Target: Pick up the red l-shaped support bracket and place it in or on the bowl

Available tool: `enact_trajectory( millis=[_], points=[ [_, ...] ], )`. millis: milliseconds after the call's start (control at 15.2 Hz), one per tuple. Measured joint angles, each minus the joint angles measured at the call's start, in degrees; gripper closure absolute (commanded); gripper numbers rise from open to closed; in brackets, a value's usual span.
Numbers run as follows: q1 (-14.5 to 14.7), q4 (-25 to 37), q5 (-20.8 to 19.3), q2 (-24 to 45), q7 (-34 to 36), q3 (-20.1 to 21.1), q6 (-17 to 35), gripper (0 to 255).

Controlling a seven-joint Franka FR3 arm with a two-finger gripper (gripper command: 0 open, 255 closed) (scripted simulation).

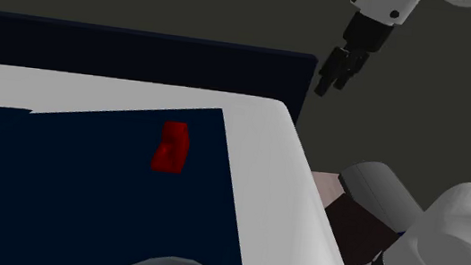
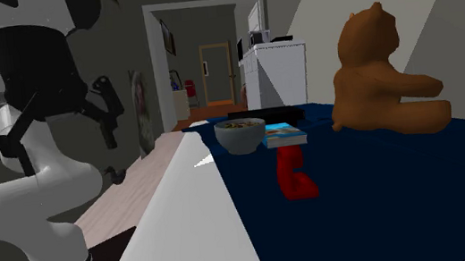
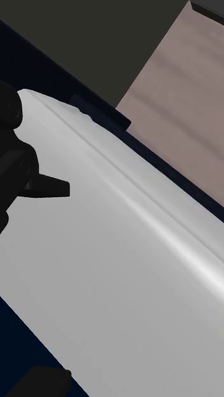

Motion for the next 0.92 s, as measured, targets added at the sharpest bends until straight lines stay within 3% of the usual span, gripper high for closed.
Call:
enact_trajectory(
  millis=[132, 924],
  points=[
    [0.11, 0.58, 0.17, 0.59, 0.56, 0.57, -0.06, 0],
    [1.93, 12.52, 2.45, 16.0, 16.25, 16.06, 1.71, 0]
  ],
)
